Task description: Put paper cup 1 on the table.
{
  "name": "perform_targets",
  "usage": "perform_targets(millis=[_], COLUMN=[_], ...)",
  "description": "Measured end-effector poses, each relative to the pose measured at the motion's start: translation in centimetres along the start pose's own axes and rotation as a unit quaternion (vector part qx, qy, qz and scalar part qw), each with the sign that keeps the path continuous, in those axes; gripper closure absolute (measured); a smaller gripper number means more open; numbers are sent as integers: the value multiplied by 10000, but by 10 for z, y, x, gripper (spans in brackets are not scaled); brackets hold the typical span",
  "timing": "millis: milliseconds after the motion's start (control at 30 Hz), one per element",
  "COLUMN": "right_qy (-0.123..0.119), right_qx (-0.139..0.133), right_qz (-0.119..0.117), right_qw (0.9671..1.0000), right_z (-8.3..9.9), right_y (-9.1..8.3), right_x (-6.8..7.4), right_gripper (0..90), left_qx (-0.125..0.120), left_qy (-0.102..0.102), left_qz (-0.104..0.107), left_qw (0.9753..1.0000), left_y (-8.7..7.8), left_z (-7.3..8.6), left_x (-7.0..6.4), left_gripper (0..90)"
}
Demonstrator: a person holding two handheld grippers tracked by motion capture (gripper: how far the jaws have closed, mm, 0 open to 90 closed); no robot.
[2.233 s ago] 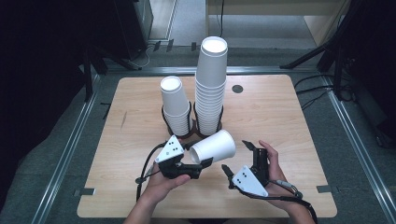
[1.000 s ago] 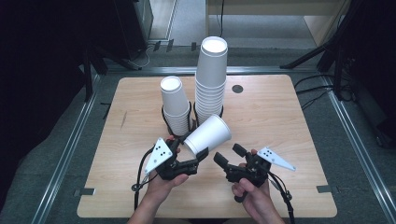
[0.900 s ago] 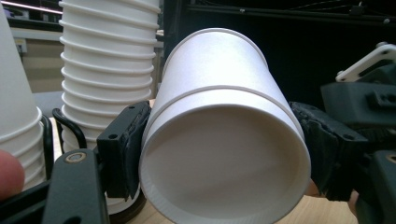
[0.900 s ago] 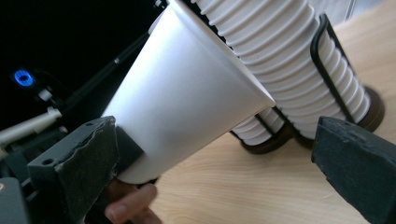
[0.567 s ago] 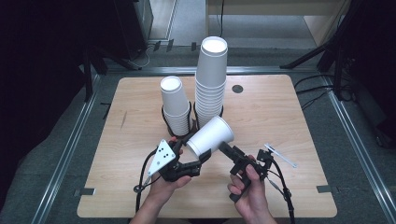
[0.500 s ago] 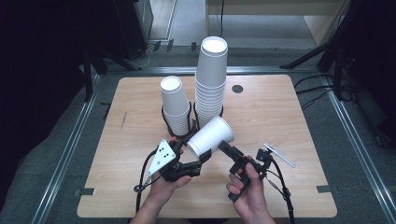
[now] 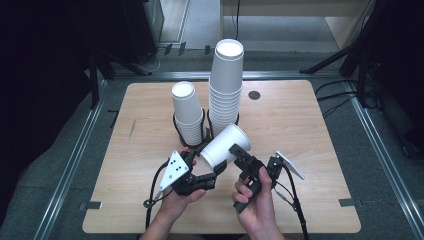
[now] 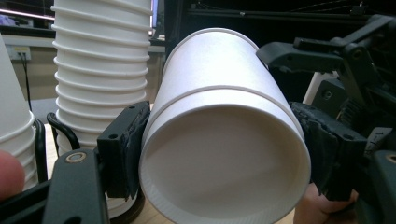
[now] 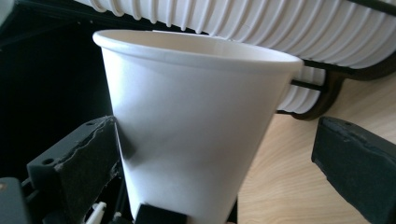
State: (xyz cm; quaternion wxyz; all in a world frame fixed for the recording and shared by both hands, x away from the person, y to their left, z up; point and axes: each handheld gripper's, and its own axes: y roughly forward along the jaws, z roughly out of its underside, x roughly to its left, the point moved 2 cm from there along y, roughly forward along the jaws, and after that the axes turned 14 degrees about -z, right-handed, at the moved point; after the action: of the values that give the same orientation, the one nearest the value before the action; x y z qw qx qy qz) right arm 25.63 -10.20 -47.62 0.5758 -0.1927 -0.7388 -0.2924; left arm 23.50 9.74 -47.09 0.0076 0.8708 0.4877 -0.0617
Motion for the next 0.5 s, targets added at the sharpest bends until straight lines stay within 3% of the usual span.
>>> perform_targets(millis=[200,500], right_qy=[149,126], right_qx=[-72,-225], right_qz=[-34,-139], right_qw=[9999,9996], right_z=[0,-6], right_y=[7,15], right_x=[0,2], right_gripper=[8,2], left_qx=[64,98], left_qy=[30,18], left_qz=[24,84], left_qw=[10000,9999], left_y=[2,2], left_z=[3,4], left_x=[-4,-8], left_gripper=[249,248])
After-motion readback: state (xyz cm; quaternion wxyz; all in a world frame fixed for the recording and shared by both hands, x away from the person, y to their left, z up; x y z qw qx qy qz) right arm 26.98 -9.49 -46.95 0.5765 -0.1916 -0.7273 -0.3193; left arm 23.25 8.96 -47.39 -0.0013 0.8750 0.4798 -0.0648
